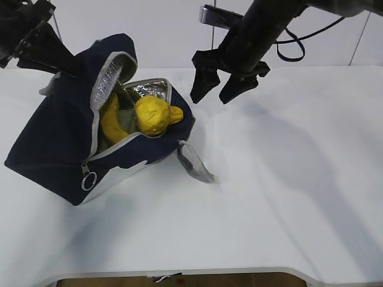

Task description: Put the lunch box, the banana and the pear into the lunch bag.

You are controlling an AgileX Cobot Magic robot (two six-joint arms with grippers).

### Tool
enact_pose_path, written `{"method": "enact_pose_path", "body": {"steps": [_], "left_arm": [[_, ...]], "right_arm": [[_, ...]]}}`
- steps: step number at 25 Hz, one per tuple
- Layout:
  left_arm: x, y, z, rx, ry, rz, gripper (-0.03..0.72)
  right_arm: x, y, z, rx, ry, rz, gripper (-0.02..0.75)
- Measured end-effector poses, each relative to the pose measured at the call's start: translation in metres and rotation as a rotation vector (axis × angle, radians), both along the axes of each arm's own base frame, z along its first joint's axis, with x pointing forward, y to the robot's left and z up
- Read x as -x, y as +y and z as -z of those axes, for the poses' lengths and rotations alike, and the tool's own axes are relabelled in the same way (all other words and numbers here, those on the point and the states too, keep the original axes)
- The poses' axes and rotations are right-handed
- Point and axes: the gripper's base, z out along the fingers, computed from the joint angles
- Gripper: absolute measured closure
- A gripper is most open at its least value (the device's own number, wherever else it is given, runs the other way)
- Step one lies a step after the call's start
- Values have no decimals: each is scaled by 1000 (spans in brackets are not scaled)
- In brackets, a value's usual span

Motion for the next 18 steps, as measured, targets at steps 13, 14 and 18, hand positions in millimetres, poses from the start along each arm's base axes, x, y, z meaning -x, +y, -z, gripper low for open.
{"method": "enact_pose_path", "body": {"steps": [13,14,18], "left_arm": [[0,0,0,-1,0,0,682],[0,0,0,0,1,-1,681],[0,1,1,-8,1,0,682]], "right_arm": [[6,10,25,-111,130,18,150],[5,12,31,-121,148,19,150],[4,17,47,-133,187,16,150]]}}
